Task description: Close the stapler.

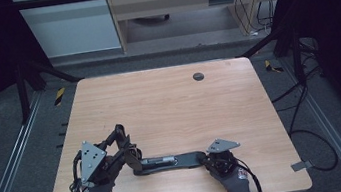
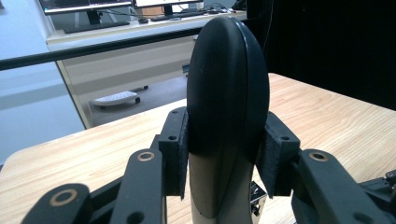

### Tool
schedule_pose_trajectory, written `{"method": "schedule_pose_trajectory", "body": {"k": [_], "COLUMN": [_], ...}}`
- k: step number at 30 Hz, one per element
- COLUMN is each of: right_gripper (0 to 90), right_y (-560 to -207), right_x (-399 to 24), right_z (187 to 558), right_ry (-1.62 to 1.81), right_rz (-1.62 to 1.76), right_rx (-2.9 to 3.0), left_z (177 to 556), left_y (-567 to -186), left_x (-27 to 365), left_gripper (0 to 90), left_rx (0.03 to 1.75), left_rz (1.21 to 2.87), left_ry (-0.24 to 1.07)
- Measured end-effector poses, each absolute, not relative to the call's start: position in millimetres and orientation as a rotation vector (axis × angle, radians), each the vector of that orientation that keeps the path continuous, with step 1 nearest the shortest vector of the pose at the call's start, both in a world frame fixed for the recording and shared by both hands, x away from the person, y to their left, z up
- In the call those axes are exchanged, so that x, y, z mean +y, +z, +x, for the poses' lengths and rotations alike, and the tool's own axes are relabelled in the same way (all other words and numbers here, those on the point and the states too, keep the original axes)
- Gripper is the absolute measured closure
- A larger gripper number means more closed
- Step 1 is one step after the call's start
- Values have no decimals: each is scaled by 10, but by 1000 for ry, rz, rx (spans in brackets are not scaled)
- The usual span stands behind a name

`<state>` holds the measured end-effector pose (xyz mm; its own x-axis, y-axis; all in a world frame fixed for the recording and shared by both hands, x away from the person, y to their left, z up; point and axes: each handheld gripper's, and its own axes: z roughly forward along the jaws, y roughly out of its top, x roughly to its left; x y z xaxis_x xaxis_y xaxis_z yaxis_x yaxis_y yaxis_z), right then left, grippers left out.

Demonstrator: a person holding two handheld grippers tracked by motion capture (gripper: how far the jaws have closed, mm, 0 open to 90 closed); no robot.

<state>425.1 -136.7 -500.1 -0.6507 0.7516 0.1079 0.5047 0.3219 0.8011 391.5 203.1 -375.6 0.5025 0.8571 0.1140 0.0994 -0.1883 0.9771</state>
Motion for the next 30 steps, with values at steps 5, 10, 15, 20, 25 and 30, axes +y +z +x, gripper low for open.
{"method": "schedule_pose_trajectory", "body": {"k": [5,10,15,20,25,30], "right_gripper": [900,900,900,900,900,900], "right_y": [-5001,-5002,-5003,-5003,-5003,-5003], "right_x": [-1366,-1367,-1367,-1367,-1368,-1366], "right_z": [4251,4252,4252,4250,4251,4249], "right_ry": [1239,1240,1240,1239,1240,1240], "right_rz": [1130,1129,1127,1127,1127,1130], "right_rx": [2307,2307,2306,2305,2305,2305], "left_z": [3913,3911,3910,3917,3906,3904], "left_y": [-3756,-3753,-3753,-3749,-3752,-3755], "left_x": [1992,1957,1903,1868,1839,1812], "left_gripper": [585,585,585,585,585,585], "left_rx": [827,818,806,784,790,784], "left_rz": [1634,1647,1654,1662,1674,1677], "left_ry": [860,876,889,914,911,919]}}
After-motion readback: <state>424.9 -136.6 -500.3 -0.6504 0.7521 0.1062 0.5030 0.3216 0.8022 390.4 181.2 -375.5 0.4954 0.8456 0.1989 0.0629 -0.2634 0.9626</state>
